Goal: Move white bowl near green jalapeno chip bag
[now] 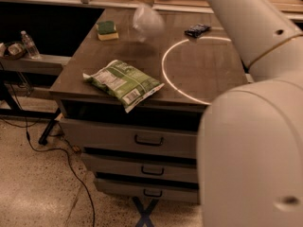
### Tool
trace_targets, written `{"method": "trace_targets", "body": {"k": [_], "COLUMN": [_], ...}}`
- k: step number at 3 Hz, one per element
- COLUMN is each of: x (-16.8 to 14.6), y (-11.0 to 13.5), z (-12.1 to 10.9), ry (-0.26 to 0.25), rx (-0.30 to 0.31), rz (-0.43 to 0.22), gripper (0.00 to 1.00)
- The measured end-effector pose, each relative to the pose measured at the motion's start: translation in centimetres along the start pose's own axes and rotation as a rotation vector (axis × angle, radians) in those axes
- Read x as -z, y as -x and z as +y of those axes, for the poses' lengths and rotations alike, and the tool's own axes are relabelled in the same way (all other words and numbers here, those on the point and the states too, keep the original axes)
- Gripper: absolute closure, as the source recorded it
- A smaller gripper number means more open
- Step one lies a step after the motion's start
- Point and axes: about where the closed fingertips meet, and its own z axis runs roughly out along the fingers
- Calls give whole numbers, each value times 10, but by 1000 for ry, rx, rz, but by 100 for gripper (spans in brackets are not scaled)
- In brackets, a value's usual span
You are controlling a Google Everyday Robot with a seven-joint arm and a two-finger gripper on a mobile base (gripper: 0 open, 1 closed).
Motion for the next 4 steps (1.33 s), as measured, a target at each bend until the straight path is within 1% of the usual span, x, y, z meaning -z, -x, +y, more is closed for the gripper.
{"method": "trace_targets", "body": {"k": [1,2,3,4], "x": [45,57,38,31], "y": [26,20,-2,-23], "z": [33,89,165,189], "ry": [23,102,230,271], "rx": [76,97,109,74], "rz": [-46,-31,18,50], "gripper": [100,100,98,69]}}
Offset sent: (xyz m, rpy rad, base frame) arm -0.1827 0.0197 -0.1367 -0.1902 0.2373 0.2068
